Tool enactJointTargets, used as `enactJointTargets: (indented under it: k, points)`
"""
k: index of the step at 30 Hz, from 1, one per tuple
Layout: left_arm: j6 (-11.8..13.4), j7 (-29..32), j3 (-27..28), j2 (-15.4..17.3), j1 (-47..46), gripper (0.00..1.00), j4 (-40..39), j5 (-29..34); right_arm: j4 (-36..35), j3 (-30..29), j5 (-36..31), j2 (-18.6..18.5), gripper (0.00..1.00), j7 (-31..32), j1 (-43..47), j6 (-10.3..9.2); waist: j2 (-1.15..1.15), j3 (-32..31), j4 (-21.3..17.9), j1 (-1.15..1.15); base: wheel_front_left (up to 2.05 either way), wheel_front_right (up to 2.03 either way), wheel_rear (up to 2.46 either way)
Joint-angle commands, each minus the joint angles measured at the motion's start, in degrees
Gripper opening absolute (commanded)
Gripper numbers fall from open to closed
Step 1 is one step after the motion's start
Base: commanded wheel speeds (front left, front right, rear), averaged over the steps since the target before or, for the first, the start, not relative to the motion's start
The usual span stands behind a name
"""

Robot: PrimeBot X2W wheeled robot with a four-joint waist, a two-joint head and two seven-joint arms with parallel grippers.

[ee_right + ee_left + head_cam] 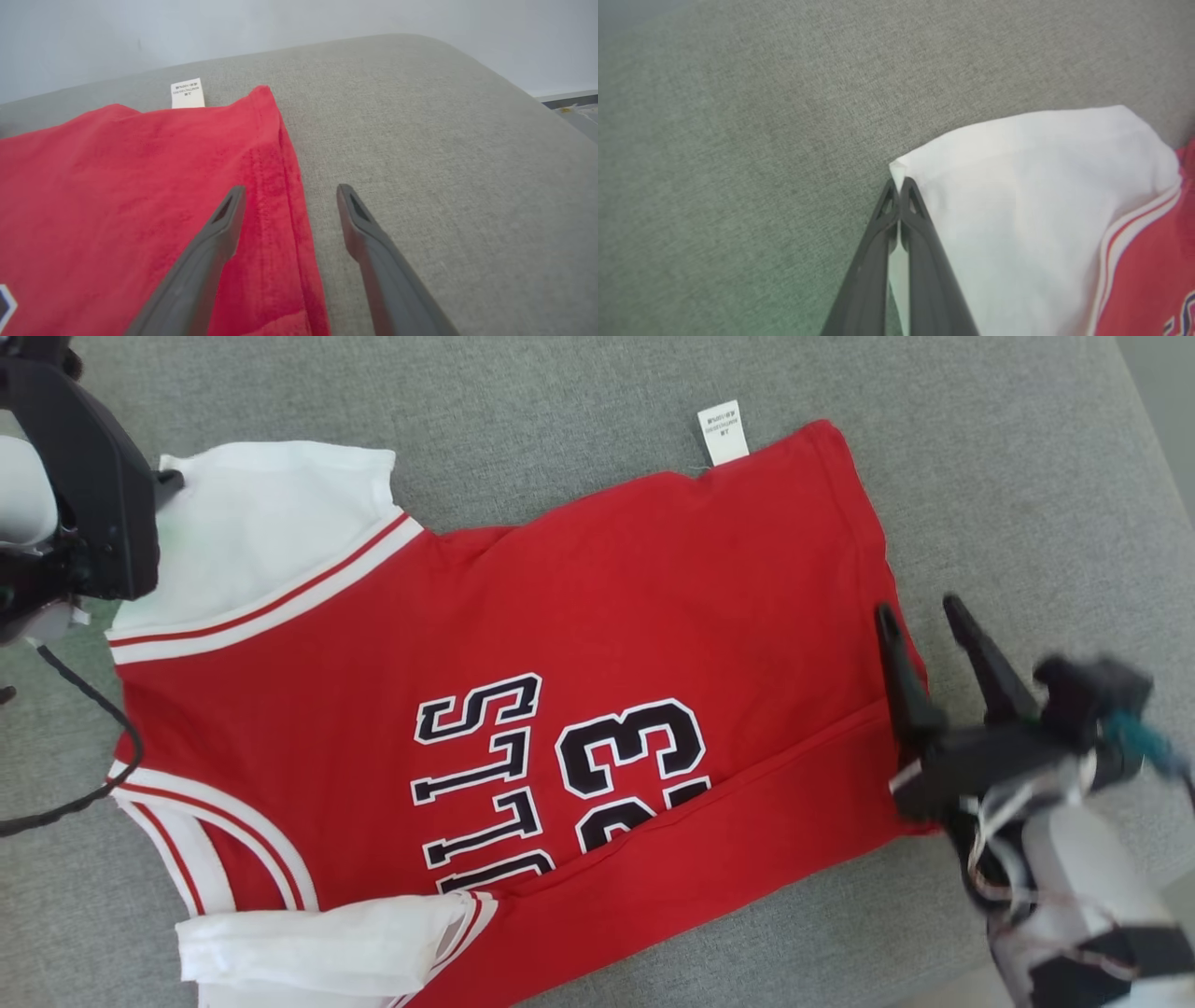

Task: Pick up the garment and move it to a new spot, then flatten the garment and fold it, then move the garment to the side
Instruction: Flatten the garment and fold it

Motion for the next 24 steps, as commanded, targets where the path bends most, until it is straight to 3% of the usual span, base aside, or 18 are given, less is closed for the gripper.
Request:
enactJointTargets:
  k: [1,13,19,24]
  points:
    - [-0.2,0.2,0.0,-0.3,0.7,0.0,-0.3,-0.2,0.2,-0.1,0.0,-0.2,1.0,2.4,-2.2,-0.14,0.0,-0.5,0.2,0.0,0.0,0.0,0.0]
    - [-0.3,-1.1,-0.8,-0.7,1.8,0.0,-2.8,0.0,11.0,-2.0,-8.3,2.7,1.0,34.3,-22.5,-0.14,0.0,-2.3,1.7,0.0,0.0,0.0,0.0]
    - [-0.2,-0.2,-1.4,-0.4,1.5,0.0,-3.7,0.4,15.6,-2.6,-12.6,4.1,1.0,42.8,-29.0,-0.14,0.0,-2.2,2.2,0.0,0.0,0.0,0.0]
    - [-0.1,0.4,-1.7,-0.3,0.8,0.0,-4.7,0.6,19.6,-4.0,-16.1,4.8,1.0,45.9,-33.9,-0.14,0.0,-1.6,3.0,0.0,0.0,0.0,0.0]
